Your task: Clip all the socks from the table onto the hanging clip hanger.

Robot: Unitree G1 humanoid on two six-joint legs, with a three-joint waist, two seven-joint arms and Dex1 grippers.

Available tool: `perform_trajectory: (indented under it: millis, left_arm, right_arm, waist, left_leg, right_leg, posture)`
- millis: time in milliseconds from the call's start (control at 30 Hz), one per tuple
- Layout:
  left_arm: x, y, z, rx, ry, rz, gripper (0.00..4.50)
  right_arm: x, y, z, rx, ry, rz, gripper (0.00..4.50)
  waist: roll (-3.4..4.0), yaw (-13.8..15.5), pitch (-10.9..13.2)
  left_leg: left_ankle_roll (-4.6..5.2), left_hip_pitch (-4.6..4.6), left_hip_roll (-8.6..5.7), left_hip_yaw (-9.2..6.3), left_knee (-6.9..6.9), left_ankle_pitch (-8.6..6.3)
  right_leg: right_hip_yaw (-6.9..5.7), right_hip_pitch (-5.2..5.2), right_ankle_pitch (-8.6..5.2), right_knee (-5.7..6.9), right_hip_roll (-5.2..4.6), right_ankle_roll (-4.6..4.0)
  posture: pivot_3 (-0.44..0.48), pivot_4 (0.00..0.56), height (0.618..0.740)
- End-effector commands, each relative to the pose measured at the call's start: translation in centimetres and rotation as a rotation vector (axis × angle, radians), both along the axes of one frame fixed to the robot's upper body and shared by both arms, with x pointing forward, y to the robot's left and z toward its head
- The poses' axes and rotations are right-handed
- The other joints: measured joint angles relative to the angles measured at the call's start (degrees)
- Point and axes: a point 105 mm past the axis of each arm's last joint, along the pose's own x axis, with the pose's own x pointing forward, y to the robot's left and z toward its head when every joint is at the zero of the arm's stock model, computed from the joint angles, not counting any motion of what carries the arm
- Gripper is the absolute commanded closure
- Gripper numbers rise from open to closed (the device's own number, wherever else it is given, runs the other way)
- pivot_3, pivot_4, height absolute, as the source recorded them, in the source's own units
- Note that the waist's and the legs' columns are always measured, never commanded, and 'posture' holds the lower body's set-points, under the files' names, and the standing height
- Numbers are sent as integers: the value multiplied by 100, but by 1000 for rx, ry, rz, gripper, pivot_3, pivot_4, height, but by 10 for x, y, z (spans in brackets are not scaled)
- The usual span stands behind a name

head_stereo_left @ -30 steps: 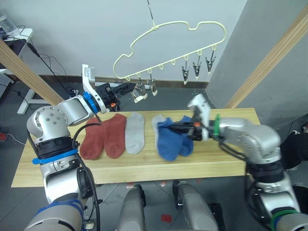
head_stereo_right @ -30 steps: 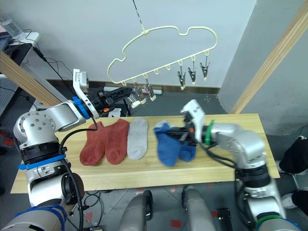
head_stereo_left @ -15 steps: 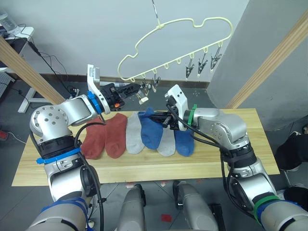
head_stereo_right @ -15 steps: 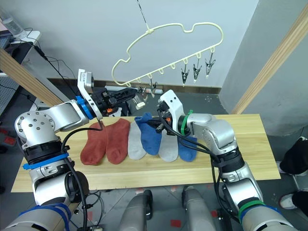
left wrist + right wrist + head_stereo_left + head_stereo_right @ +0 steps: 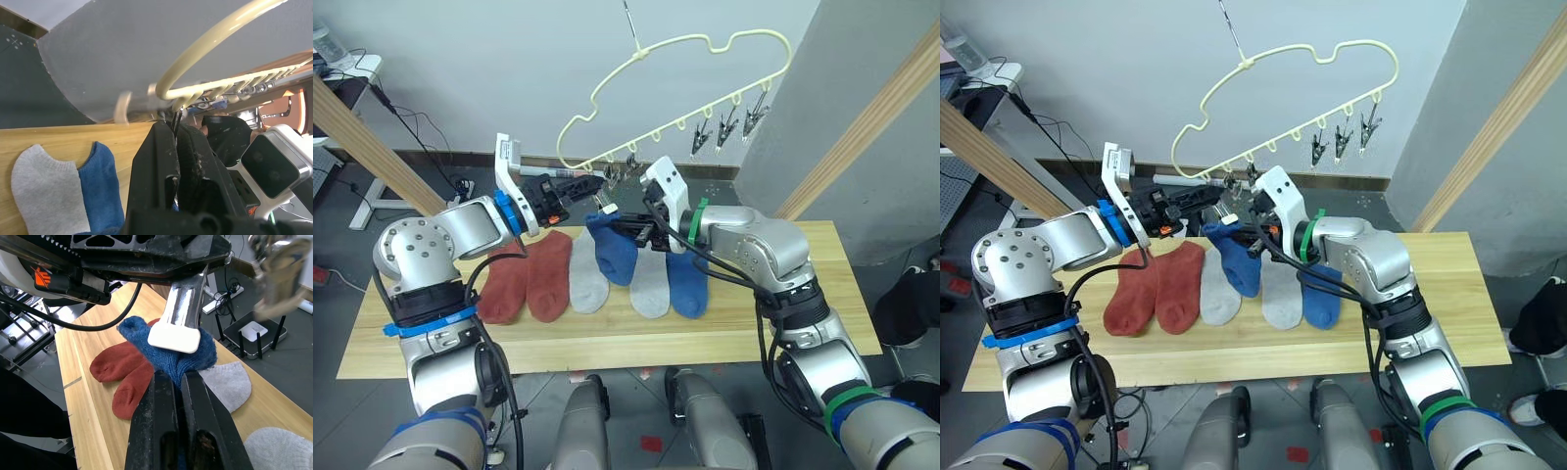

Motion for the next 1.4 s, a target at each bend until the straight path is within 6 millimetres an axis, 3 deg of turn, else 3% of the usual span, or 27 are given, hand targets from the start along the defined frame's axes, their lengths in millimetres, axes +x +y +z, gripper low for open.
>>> perform_trajectory:
  millis: [33,267,367,567,733,767,900,1000,1200,1333,1400]
  left_arm:
    - [-2,-1,-2,38,-17,-3,4500]
    - [-2,-3,3,69,-101,5,4500]
    - [-2,1,8,57,-129,12,3707]
    - [-6,3,12,42,-143,-3,1690]
    - [-12,26,19,108,-201,68,214]
    - [-14,29,19,136,-213,78,16]
    - [-22,49,21,214,-274,139,16]
    - [-23,63,18,255,-284,198,0]
    - [-31,58,3,328,-290,181,0]
    - [-36,53,2,323,-317,172,0]
    - [-33,52,4,348,-346,204,0]
  right_arm:
    - [0,4,21,36,-72,15,4475]
    - [1,8,24,45,-80,17,4475]
    - [3,9,24,46,-82,12,4500]
    - [4,10,23,46,-87,12,4500]
    - [-2,16,18,55,-86,27,4500]
    - [-2,17,18,56,-86,29,4500]
    - [0,23,16,72,-94,14,4500]
    - [2,25,15,99,-71,2,3745]
    - [6,17,11,86,-78,-24,1670]
    - [0,-20,-1,48,-87,-74,307]
    - [-6,-34,0,51,-111,-96,45]
  waist:
    - [0,-2,0]
    - [0,-2,0]
    - [0,-4,0]
    - [0,15,0]
    - [0,2,0]
    - [0,4,0]
    - [0,29,0]
    - [0,68,0]
    - [-1,140,0]
    - [-1,209,-1]
    - [-1,230,0]
  left_leg:
    - [0,0,0,1,0,0]
    - [0,0,1,0,-1,0]
    - [0,-1,1,1,-1,0]
    - [0,-3,0,0,0,0]
    - [0,-4,4,0,-3,0]
    - [0,-4,5,-1,-4,0]
    - [0,-4,4,0,-6,0]
    - [-1,-4,4,1,-6,0]
    - [0,-8,2,1,-7,-1]
    - [0,-10,-3,0,-6,-1]
    - [0,-15,-6,2,-7,-2]
  right_leg:
    - [0,0,0,0,0,0]
    - [-1,0,0,0,0,0]
    - [1,-1,0,-2,0,0]
    - [-1,-1,0,-3,0,0]
    - [-1,-5,0,-3,1,0]
    - [-2,-7,0,-2,2,0]
    - [-1,-8,0,-1,1,0]
    - [-2,-8,0,-2,0,-1]
    - [-4,-9,0,-6,-4,-1]
    - [-6,-4,0,-15,-9,-1]
    - [-6,-5,0,-23,-16,0]
  posture:
    - [-30,326,740]
    - [-27,323,740]
    - [-21,320,740]
    - [0,315,740]
    - [7,313,740]
    - [7,313,740]
    - [33,312,740]
    - [43,309,740]
    - [52,306,740]
    - [45,311,740]
    - [37,318,740]
